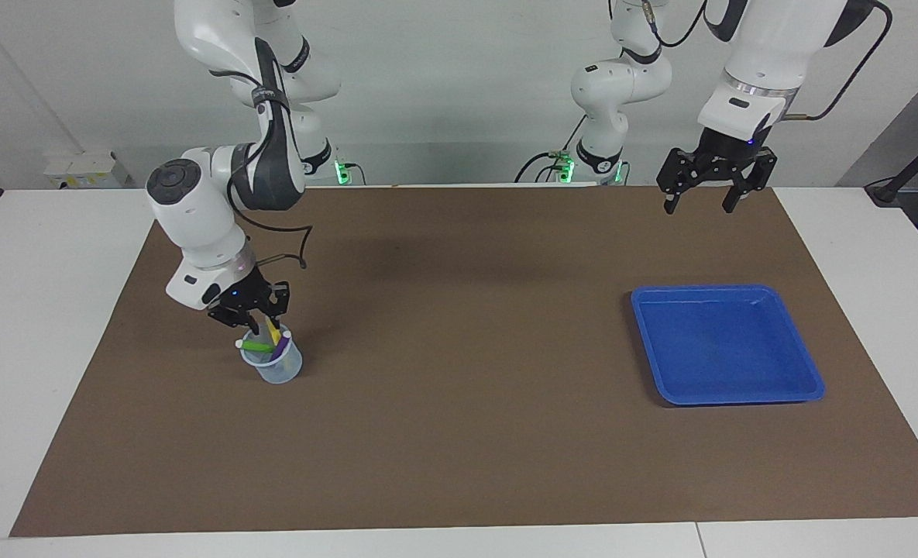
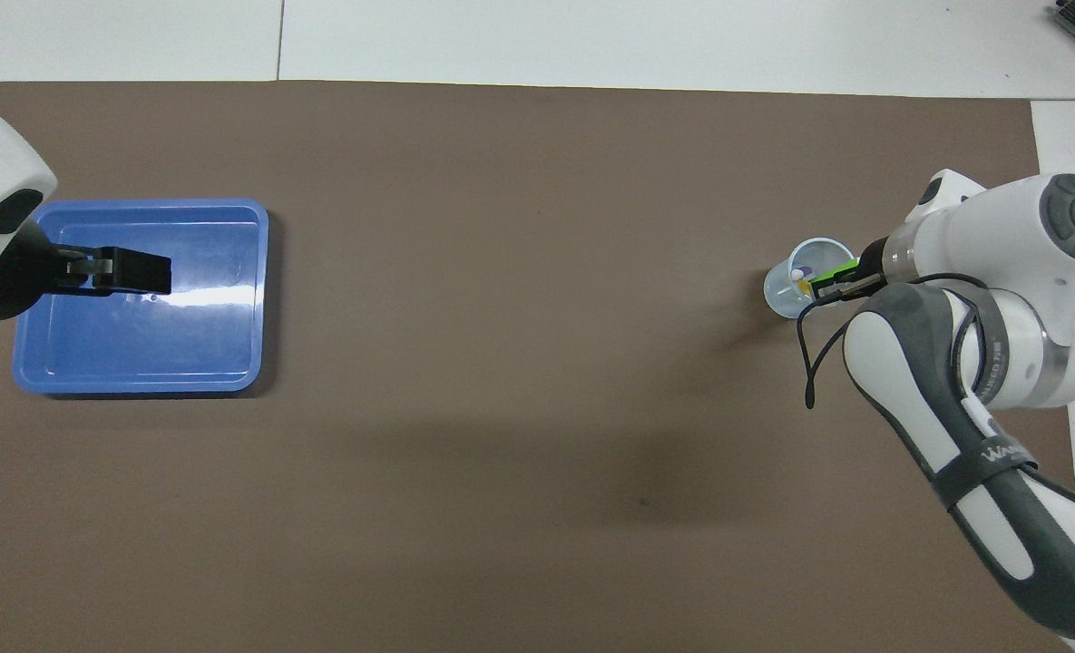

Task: Right arm passes pens to left for tray arrangement
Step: 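Close the right gripper on the yellow pen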

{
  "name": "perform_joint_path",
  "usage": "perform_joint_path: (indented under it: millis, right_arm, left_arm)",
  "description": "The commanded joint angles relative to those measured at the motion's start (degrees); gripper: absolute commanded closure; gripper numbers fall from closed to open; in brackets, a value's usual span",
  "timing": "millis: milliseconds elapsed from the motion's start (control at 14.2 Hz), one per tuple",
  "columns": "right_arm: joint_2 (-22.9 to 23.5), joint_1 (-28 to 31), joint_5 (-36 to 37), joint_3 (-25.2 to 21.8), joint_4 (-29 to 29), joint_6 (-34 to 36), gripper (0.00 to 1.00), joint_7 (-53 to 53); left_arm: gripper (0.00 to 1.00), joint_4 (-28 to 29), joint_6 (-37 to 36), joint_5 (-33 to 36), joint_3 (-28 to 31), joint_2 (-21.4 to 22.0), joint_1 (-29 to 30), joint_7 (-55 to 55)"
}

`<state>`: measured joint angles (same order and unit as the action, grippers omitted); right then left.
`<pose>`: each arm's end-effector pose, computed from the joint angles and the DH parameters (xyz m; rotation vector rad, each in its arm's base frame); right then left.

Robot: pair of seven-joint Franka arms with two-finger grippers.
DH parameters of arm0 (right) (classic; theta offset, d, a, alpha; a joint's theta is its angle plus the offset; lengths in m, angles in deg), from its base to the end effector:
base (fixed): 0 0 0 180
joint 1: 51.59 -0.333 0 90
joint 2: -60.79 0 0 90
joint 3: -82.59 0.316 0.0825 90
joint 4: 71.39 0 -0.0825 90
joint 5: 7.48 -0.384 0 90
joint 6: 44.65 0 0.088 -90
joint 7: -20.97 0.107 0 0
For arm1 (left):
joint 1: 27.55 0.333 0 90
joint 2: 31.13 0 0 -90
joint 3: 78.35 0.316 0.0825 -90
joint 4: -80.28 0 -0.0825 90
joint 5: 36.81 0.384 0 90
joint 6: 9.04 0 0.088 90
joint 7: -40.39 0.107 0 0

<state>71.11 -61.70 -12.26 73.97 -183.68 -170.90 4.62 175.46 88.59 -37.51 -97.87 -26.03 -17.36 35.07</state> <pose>0.5999 0.0215 0.3917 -3.0787 -0.4143 -0.1102 0.5324 -0.0972 0.6396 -3.1320 0.1093 -0.2006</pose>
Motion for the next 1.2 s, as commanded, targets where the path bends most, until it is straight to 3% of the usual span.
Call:
perform_joint_path:
  millis: [0, 212, 282, 564, 917, 1129]
  right_arm:
    - [-1.2, 0.5, -0.9, 0.2, -1.7, -1.3, 0.60, -1.2]
    - [-1.3, 0.5, -0.9, 0.2, -2.1, -1.4, 0.63, -1.2]
    - [-1.3, 0.5, -0.9, 0.2, -2.1, -1.3, 0.74, -1.2]
    - [-1.2, 0.5, -0.9, 0.2, -1.9, -1.2, 1.00, -1.2]
    - [-1.0, 0.5, -0.8, 0.2, -0.9, -0.1, 1.00, -1.3]
    - [-0.6, 0.1, -0.8, 0.2, 3.3, 4.8, 1.00, -1.1]
  left_arm:
    - [0.00, 1.0, -0.5, -0.8, -0.2, 1.3, 0.7, 0.7]
    - [0.00, 1.0, -0.5, -0.8, -0.2, 1.3, 0.8, 0.6]
    - [0.00, 0.9, -0.6, -0.8, -0.2, 1.3, 0.8, 0.6]
    - [0.00, 1.0, -0.6, -0.8, -0.2, 1.3, 0.8, 0.6]
    - [0.00, 0.9, -0.5, -0.8, -0.2, 1.3, 0.7, 0.6]
    - [0.00, 0.9, -0.3, -0.8, -0.2, 1.3, 0.7, 0.6]
